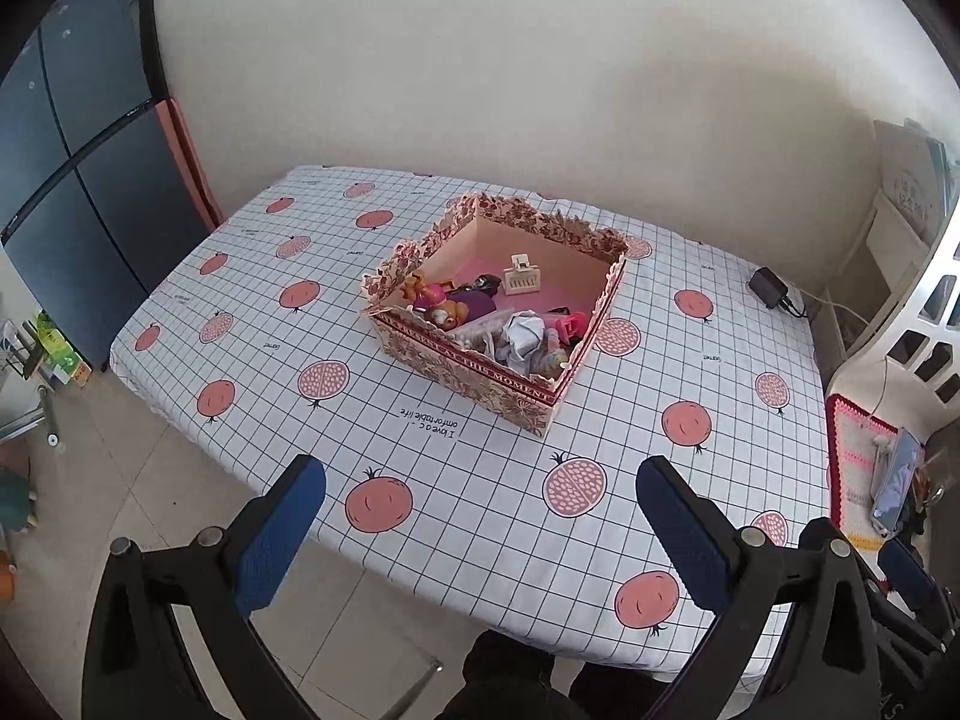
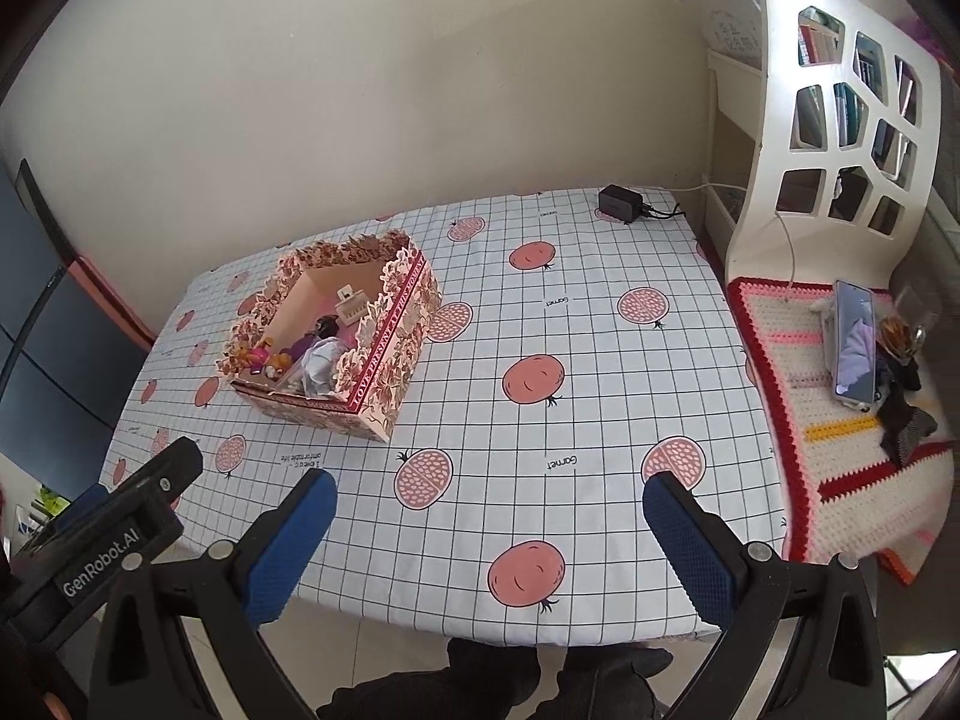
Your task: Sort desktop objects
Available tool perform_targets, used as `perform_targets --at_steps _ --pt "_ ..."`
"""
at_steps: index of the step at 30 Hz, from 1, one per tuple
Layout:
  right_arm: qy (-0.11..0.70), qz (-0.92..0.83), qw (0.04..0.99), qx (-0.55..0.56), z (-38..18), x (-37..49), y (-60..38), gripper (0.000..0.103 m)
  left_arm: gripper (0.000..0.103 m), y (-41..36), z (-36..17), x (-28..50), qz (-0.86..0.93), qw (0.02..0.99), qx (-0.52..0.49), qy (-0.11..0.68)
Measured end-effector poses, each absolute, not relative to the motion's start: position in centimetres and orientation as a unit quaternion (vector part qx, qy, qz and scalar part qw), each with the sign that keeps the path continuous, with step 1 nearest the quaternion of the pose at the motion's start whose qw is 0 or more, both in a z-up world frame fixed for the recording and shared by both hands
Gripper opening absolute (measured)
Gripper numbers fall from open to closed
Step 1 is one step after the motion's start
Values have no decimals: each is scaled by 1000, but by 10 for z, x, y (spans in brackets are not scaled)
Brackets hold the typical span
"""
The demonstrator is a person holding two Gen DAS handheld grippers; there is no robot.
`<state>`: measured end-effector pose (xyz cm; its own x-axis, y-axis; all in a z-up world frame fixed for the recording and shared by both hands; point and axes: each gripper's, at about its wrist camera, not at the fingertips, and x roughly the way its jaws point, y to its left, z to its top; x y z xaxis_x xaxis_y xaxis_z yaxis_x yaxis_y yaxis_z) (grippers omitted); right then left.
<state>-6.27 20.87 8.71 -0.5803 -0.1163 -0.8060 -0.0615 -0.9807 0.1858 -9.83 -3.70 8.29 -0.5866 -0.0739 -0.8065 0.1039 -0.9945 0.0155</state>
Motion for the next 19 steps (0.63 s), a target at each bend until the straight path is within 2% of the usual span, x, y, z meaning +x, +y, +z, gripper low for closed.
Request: perform_targets --at_steps 19 --pt "-100 -886 16 453 100 -57 206 103 103 -35 101 -85 -902 57 428 10"
